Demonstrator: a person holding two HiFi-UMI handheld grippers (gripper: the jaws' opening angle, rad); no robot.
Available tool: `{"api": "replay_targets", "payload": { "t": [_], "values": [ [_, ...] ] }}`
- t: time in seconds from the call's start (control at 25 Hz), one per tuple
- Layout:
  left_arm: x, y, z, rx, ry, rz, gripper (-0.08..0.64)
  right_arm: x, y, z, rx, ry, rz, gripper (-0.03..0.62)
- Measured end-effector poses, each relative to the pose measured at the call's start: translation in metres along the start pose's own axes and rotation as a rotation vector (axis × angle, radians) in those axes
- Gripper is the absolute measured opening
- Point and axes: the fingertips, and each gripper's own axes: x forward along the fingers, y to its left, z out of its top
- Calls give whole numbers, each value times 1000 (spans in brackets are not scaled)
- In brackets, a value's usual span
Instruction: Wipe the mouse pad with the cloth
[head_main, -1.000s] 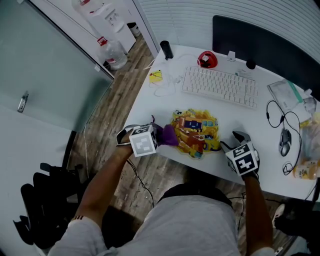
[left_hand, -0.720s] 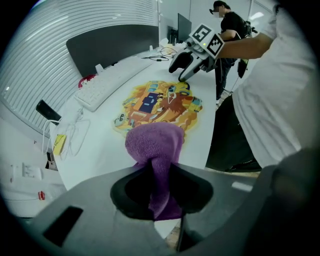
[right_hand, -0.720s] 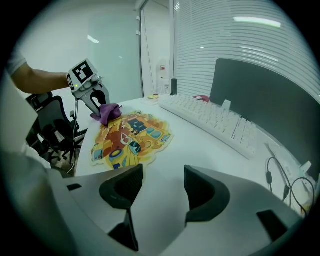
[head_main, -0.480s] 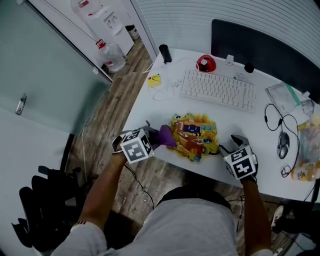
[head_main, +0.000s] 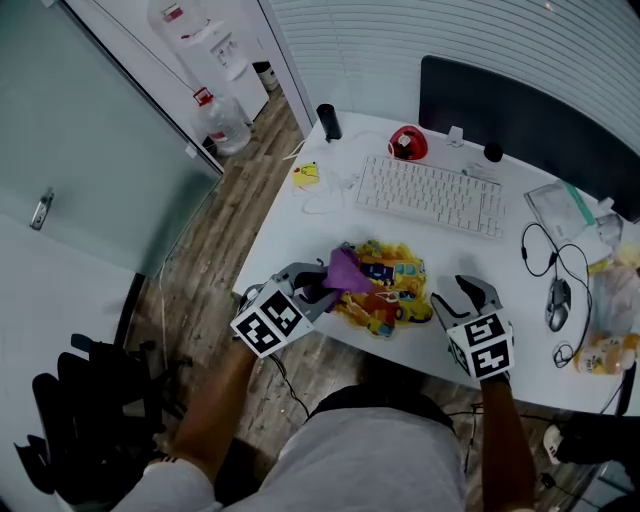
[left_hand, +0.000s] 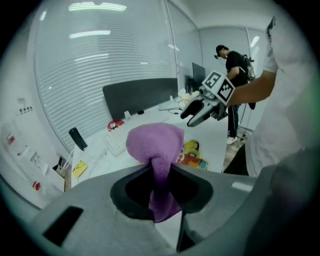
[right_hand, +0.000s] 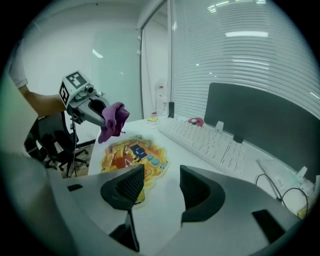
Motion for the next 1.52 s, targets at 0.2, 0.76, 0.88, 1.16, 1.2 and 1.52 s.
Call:
{"api": "replay_targets", "payload": {
  "t": [0.2,0.76,0.88,1.16,1.2,1.52],
  "values": [
    [-12,-3,57,-121,-292,55,84,-25,-3,36,28,-146,-5,199],
    [-75,-25,168,-167,-809,182,83,-114,6,129,35,-563,-6,89],
    [-85,-32,179,-162,-841,189,84,-129,11,141,26,-616,-3,74],
    [-107,-46,203,-119,-943,227,84,-163,22,157,4,-751,23,44],
    [-109,-49,206,-112,-953,226,84,-168,25,160,-3,-777,34,40],
    [-114,-69,217,-82,-982,235,84,-186,40,166,-34,-871,78,14]
  ]
}}
